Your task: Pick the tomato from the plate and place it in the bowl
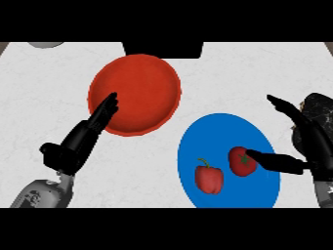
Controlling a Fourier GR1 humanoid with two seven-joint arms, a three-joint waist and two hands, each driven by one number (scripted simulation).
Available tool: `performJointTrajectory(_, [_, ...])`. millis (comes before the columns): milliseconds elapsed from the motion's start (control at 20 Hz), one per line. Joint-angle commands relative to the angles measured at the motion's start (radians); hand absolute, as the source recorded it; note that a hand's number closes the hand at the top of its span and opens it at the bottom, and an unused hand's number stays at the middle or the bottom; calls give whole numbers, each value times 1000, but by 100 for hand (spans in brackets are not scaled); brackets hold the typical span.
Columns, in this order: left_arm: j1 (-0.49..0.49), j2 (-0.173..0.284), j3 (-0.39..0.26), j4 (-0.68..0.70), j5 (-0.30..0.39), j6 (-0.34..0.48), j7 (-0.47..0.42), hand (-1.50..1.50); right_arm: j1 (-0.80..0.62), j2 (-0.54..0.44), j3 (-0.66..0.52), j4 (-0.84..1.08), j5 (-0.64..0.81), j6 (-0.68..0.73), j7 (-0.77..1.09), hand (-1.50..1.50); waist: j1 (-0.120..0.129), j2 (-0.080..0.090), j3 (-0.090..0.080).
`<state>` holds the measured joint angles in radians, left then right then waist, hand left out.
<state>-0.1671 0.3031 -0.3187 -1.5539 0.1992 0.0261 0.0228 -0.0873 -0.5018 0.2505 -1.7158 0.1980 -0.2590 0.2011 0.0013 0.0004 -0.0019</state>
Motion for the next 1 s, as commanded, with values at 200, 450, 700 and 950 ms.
performJointTrajectory(200, [0,-28,-28,-10,-17,5,14,0,-111,-267,108,-57,59,387,383,-150,9,-4,-5])
performJointTrajectory(450, [19,-10,-13,1,-10,-24,-16,0,-228,-274,145,-112,-165,671,643,-150,22,-1,-5])
performJointTrajectory(700, [0,-38,-8,-28,-9,-4,36,0,-371,-170,155,-121,-361,762,967,-150,14,-2,-1])
performJointTrajectory(950, [-3,-3,35,-20,4,-44,33,0,-452,-156,200,-97,-434,753,1085,-150,8,-2,0])
